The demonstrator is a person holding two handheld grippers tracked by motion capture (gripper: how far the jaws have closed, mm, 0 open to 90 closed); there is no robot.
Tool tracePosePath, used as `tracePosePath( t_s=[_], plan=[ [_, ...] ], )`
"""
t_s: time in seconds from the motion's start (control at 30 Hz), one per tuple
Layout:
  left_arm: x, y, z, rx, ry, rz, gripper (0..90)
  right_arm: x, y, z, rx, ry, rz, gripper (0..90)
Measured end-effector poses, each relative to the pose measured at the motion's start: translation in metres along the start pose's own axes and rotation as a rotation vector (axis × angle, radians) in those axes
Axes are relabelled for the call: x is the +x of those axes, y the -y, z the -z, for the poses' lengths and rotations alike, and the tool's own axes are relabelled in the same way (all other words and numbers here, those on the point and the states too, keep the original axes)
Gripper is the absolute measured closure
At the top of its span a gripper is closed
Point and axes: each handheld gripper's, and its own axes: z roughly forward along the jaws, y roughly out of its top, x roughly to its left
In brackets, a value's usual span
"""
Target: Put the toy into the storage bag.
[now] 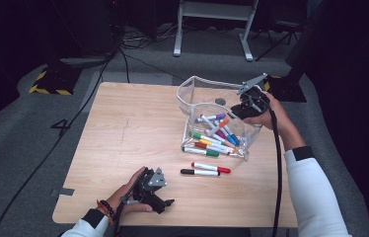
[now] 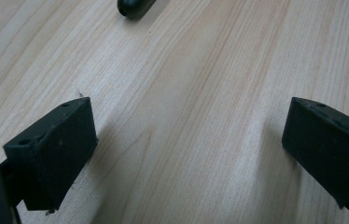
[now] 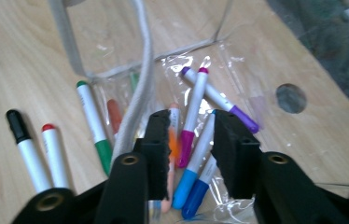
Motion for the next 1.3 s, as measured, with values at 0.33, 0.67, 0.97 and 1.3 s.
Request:
tracePosePath(
  t_s=[0.33, 0.67, 0.97, 1.3],
  plan=[
    [0.0, 0.0, 0.0, 0.0, 0.0, 0.0, 3.4, 0.001, 0.012, 0.036, -0.239, 0.058, -0.055, 49.4],
    [0.0, 0.0, 0.0, 0.0, 0.0, -0.001, 3.4, 0.037, 0.035, 0.072, -0.371, 0.066, -0.005, 40.1],
    [0.0, 0.0, 0.0, 0.0, -0.002, 0.001, 3.4, 0.078, 0.067, 0.072, -0.423, 0.024, 0.053, 40.5],
    [0.0, 0.0, 0.0, 0.0, -0.002, 0.0, 3.4, 0.109, 0.103, 0.049, -0.409, -0.025, 0.07, 40.7]
  ],
)
